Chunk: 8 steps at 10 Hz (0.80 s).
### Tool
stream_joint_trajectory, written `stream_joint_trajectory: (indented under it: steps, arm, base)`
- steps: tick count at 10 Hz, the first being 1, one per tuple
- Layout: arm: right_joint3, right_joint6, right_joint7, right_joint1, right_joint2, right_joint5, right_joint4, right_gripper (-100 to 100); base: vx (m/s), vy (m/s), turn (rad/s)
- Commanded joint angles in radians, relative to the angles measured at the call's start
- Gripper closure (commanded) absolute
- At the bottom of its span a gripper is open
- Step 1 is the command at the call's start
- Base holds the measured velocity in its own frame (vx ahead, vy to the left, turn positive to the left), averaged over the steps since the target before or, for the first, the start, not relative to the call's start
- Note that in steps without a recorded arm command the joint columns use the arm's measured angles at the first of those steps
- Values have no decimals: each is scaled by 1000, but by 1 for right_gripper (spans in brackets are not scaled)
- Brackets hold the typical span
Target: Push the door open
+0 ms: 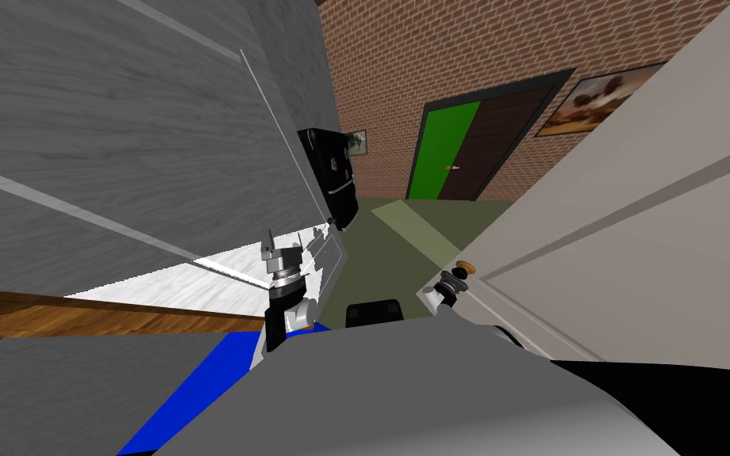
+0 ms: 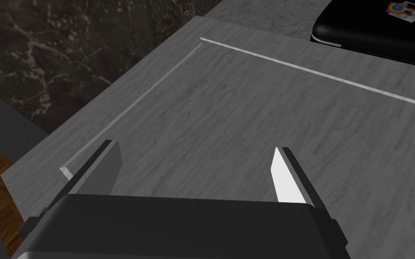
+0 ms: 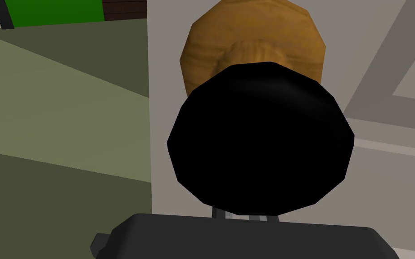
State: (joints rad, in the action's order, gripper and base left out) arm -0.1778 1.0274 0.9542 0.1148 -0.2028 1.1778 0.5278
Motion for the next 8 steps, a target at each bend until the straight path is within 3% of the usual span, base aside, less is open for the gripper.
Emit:
stream_joint_trajectory:
  steps: [1,2,3,4,5,6,7,8]
  arm:
    - [-16,8,-25,-6,-14,0,50,100]
    - [-16,8,-25,-6,-14,0,55,100]
    - [-46,5,-16,-9,-13,-14,54,100]
    - [-46,5,-16,-9,-13,-14,25,100]
    - [-46,5,-16,-9,-13,-14,54,100]
    - [-46,5,-16,-9,-13,-14,54,100]
    - [-76,2,-8,-12,-12,-27,53,100]
    - [-76,2,-8,-12,-12,-27,53,100]
  base:
    - [23,-17,-19]
    - [6,-8,-4]
    - [28,-18,29]
    - [35,-24,47]
    - [16,-11,-29]
    - [0,0,0]
    - [34,-16,54]
    - [44,-29,-4]
